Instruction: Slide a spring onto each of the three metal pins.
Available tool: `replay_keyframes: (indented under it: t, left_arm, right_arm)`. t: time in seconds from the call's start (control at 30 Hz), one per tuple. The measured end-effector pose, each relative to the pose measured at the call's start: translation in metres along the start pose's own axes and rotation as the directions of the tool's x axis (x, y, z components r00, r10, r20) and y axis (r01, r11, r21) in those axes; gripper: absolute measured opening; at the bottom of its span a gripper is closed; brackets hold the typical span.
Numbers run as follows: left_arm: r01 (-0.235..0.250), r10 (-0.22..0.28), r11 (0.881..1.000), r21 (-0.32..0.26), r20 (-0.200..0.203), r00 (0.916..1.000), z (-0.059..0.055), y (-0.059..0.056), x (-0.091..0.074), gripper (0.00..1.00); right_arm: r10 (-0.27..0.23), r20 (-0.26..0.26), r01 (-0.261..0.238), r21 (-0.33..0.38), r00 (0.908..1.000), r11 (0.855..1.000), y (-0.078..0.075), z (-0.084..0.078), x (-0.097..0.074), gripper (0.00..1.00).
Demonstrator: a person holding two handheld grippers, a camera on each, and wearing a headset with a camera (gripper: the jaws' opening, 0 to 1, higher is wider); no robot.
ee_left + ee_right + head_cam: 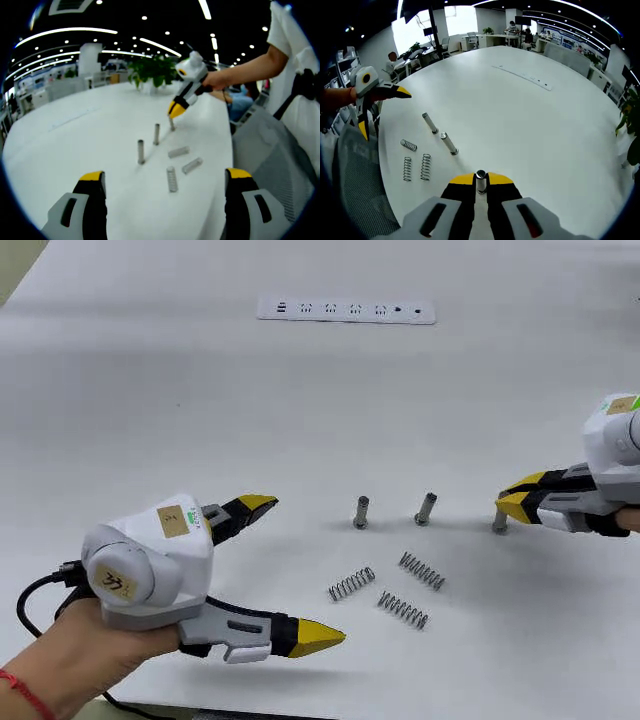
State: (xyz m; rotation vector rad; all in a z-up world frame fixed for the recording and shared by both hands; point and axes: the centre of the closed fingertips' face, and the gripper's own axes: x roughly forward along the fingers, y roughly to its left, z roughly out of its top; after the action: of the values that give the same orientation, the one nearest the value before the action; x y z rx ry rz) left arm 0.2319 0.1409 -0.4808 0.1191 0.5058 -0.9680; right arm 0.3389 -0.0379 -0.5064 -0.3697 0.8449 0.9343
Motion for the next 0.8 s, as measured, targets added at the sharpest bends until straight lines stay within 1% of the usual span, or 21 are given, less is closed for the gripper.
replay_keyframes:
  t: [0.3,0.8]
  left_arm:
    - [0.003,-0.003,1.0,0.001,0.0,1.0,0.0007,-0.0013,0.0018,1.0]
    - [-0.001,0.001,1.0,-0.002,0.0,1.0,0.0004,-0.0012,0.0007,1.0]
  right_arm:
    - [0.0,0.024,0.0,0.003,0.9997,1.0,0.0026,-0.0027,-0.0044,0.09]
    - [0.003,0.061,-0.003,0.003,0.9981,1.0,0.0068,-0.0006,-0.0039,0.09]
